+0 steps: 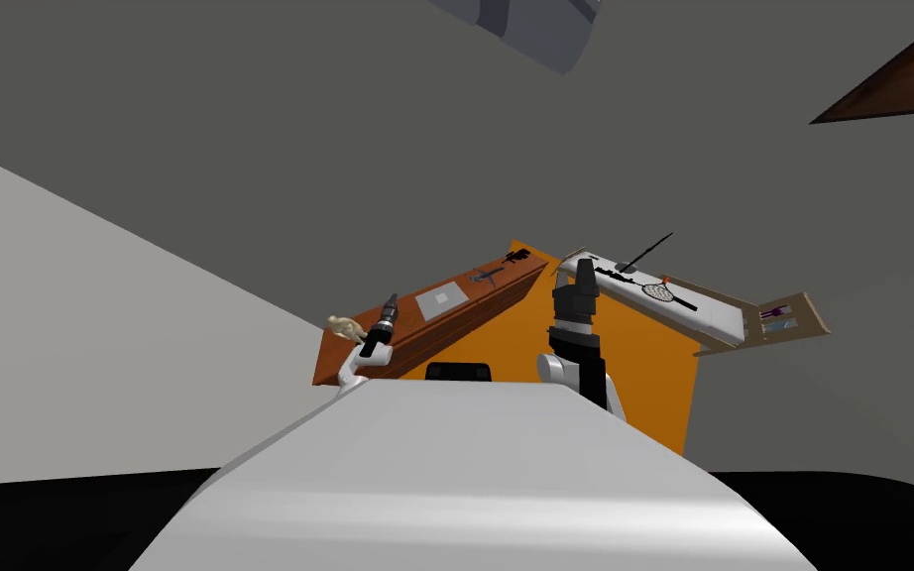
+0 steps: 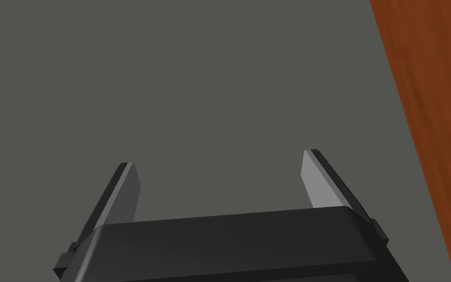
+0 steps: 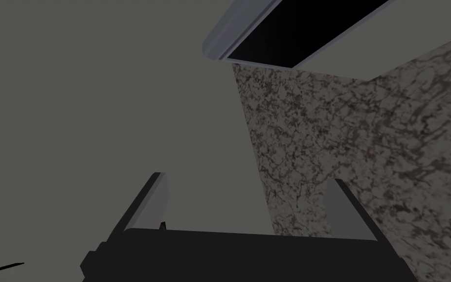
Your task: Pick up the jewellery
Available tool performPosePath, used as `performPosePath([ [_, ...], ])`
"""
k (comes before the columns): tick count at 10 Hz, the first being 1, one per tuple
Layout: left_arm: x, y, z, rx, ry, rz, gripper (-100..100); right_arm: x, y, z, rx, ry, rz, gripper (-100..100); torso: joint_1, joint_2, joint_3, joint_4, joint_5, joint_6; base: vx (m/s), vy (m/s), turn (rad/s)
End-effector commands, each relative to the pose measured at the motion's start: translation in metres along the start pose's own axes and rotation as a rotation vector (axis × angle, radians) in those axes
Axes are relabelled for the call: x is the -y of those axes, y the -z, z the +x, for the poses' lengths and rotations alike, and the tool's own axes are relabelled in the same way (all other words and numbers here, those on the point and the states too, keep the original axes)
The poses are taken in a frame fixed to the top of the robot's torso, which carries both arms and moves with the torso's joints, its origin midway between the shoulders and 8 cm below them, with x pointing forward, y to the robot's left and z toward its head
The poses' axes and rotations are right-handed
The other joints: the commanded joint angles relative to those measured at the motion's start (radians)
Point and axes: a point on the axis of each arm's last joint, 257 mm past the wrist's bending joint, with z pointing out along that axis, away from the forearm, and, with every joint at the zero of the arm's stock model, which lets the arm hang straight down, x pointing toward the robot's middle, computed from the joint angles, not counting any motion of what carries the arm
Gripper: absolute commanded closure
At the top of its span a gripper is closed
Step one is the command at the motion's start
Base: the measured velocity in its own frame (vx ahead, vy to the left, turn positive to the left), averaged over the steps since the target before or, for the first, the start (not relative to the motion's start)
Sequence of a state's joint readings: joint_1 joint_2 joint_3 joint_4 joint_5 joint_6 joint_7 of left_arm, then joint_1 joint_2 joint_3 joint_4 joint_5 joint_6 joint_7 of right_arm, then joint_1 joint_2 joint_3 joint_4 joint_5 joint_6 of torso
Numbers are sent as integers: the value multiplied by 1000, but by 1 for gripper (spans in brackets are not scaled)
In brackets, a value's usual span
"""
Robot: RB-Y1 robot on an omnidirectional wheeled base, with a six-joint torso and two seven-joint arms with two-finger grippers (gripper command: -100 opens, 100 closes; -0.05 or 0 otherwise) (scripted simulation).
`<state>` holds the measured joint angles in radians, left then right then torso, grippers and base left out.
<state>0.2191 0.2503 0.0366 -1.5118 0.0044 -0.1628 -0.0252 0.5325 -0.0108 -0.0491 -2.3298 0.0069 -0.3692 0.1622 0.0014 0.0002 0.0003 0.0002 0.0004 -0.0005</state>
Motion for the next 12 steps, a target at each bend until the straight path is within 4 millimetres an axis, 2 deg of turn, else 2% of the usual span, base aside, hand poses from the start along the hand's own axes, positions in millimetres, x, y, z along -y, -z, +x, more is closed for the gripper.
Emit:
performPosePath([
  [1, -18, -6, 5, -13, -6, -49, -100, 0, 0, 0, 0, 0, 0, 0, 0, 0, 0, 0, 0, 0, -9, 11, -62],
  [2, -24, -5, 5, -13, -6, -62, -100, 0, 0, 0, 0, 0, 0, 0, 0, 0, 0, 0, 0, 0, -8, 17, -46],
  [4, -53, -13, 14, -37, -20, -148, -100, 0, 0, 0, 0, 0, 0, 0, 1, 0, 0, 0, 0, 0, -15, 35, -100],
  [8, -112, -13, 22, -68, -48, -313, -100, 0, 0, 0, 0, 0, 0, 0, 2, 0, 0, 0, 0, 0, -10, 45, -69],
  [12, -167, -2, 26, -94, -81, -475, -100, 0, 0, 0, 0, 0, 0, 0, 3, 0, 0, 0, 1, 0, -13, 54, -60],
])
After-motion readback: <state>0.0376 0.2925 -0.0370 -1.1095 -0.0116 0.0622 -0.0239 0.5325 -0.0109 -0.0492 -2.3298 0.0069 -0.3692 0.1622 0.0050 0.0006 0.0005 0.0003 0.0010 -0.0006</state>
